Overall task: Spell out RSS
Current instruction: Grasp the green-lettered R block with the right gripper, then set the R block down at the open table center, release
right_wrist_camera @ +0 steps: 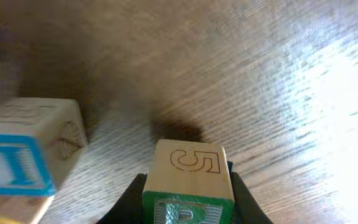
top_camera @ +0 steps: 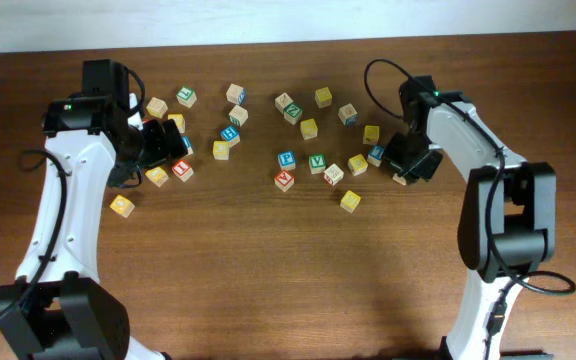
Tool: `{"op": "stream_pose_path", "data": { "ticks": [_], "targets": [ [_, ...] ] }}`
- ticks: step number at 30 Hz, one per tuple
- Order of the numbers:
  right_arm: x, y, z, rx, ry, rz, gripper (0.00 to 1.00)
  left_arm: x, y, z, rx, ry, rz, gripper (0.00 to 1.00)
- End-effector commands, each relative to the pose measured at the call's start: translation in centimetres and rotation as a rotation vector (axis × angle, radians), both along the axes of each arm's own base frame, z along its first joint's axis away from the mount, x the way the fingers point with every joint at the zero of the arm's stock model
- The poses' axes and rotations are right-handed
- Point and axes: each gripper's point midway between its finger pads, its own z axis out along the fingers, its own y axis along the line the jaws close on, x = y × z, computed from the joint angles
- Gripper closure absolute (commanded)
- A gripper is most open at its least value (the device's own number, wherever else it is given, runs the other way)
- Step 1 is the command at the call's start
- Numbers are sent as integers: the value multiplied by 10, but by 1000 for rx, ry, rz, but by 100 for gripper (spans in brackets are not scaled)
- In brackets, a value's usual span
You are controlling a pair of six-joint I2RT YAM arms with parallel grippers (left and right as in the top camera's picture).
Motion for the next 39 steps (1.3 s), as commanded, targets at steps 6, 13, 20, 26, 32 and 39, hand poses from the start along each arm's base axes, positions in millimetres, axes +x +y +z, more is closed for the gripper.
{"op": "stream_pose_path", "data": {
  "ticks": [6,13,20,26,32,39],
  "targets": [
    [-74,160,86,285,30,529,81,0,0,1,2,-3,-17,1],
    [-98,274,36,176,-113,516,81,0,0,1,1,-3,-17,1],
    [-104,289,-5,8,-169,607,80,0,0,1,1,-3,-17,1],
    [-104,288,-17,-1,-154,612,76,0,0,1,2,-2,-17,1],
    [-106,298,-17,48,-163,705,74,0,0,1,1,-3,-17,1],
    [-98,290,-9,38,-149,699,41,0,0,1,2,-3,-17,1]
  ]
}}
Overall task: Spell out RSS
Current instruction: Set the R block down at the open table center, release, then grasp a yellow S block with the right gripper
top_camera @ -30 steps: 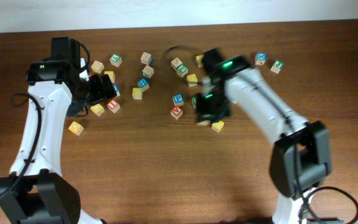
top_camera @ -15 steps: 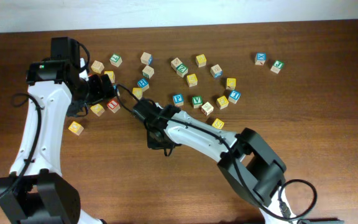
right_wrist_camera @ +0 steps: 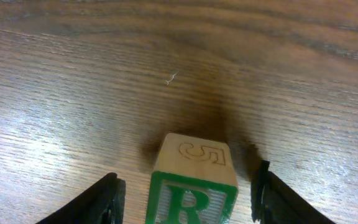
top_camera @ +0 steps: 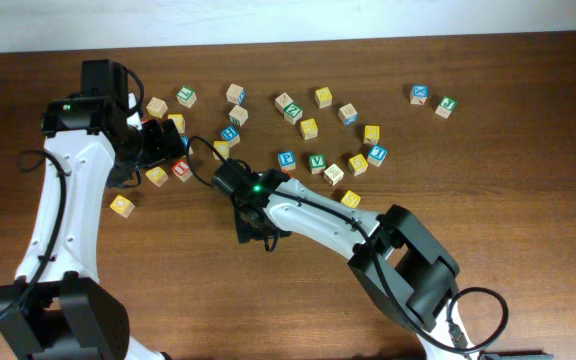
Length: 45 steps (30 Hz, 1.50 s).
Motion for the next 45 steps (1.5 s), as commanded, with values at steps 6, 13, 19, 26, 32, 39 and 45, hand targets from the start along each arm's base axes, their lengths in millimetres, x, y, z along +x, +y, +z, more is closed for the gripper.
{"op": "stream_pose_path", "data": {
  "ticks": [6,13,19,26,32,39,45],
  "targets": [
    [35,-15,75,62,-35,20,27,0,-1,1,-2,-3,-19,1],
    [92,-99,160,145,-137,-185,15,-1,-1,1,-2,-2,-19,1],
    [65,-211,107,-37,190,-638,12,0,-1,1,-2,-3,-20,1],
    [50,-198,23,17,218,-655,25,0,-1,1,-2,-3,-20,1],
    [51,-181,9,25,162,-574,34,0,-1,1,-2,-3,-19,1],
    [50,-185,-2,-11,125,-530,60,-1,-1,1,-2,-2,-19,1],
    [59,-168,28,44,121,-356,76,-1,-1,1,-2,-2,-19,1]
  ]
}}
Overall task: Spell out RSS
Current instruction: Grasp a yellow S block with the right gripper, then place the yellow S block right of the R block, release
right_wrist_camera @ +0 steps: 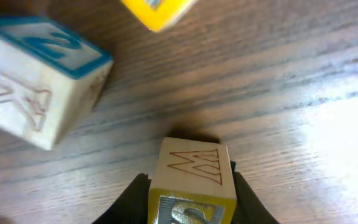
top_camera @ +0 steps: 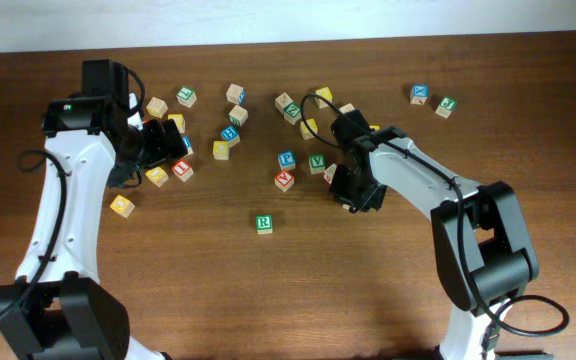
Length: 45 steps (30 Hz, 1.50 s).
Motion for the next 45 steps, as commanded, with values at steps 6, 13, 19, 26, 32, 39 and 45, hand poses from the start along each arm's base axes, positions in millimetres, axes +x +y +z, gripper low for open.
{"op": "stream_pose_path", "data": {
  "ticks": [6,13,19,26,32,39,45],
  "targets": [
    [-32,92,47,165,-18,456,75,0,0,1,1,-3,-18,1],
    [-26,111,4,24,-73,437,74,0,0,1,1,-3,-18,1],
    [-38,125,-11,55,-23,402,74,0,0,1,1,-3,-18,1],
    [-48,134,-11,75,-3,426,73,0,0,1,1,-3,-18,1],
    [-48,133,-11,75,-8,488,68,0,0,1,1,-3,-18,1],
    [-37,134,-2,79,-34,481,34,0,0,1,1,-3,-18,1],
    [-13,119,49,70,-33,443,33,0,0,1,1,-3,-18,1]
  ]
}}
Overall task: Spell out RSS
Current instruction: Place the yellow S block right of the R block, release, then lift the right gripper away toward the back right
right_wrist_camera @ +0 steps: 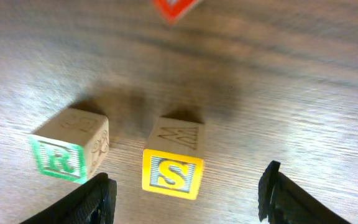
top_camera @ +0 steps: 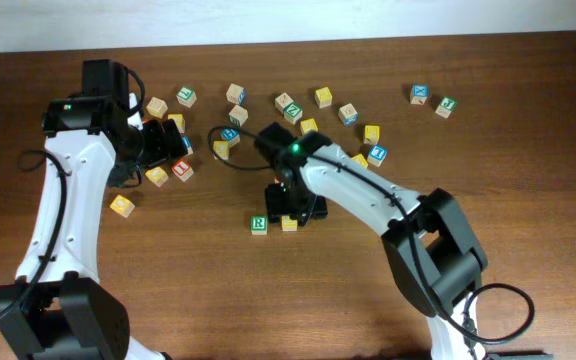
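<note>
A green R block (top_camera: 259, 224) (right_wrist_camera: 69, 152) rests on the wooden table (top_camera: 168, 290), with a yellow S block (top_camera: 289, 222) (right_wrist_camera: 174, 166) just to its right. My right gripper (top_camera: 298, 210) (right_wrist_camera: 188, 198) hovers open above the S block, its fingers (right_wrist_camera: 98, 199) wide apart and touching nothing. At the far left, my left gripper (top_camera: 173, 145) sits among the loose blocks; its jaws are hidden from the overhead view.
Several loose letter blocks are scattered across the far half of the table, including yellow ones (top_camera: 309, 126) and a blue-and-green pair (top_camera: 433, 99) at the far right. A red-faced block (right_wrist_camera: 176, 7) lies just beyond the S.
My right gripper, then shut on the yellow S block among the loose blocks at mid-right, has moved left, set the S down beside the R and opened.
My right gripper was first shut on the R block at the right of the scatter. Then it stood open over the R, set down at mid-table. After that it was shut on a yellow S block, which now stands right of the R. The left arm stayed put.
</note>
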Tool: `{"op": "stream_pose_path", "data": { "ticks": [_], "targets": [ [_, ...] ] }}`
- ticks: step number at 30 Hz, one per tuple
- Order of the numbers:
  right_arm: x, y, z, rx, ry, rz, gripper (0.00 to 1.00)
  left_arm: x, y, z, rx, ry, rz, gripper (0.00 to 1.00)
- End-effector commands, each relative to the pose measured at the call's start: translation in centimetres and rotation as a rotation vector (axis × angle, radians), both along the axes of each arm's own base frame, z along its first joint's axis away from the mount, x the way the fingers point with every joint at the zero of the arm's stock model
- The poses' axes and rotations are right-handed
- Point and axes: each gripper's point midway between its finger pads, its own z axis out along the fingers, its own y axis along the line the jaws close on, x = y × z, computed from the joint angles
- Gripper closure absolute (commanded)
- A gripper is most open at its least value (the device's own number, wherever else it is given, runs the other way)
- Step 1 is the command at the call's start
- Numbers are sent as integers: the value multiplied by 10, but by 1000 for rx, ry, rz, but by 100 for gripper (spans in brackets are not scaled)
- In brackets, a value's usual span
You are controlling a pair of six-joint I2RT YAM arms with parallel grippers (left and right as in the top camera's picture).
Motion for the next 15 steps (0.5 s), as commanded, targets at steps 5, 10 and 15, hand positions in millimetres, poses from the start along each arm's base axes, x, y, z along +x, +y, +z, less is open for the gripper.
{"op": "stream_pose_path", "data": {
  "ticks": [5,10,15],
  "targets": [
    [64,-51,102,30,-113,-148,32,0,0,1,2,-4,-18,1],
    [99,-123,83,10,-79,-470,15,0,0,1,2,-4,-18,1],
    [132,-148,80,41,-170,-548,2,0,0,1,1,-4,-18,1]
  ]
}}
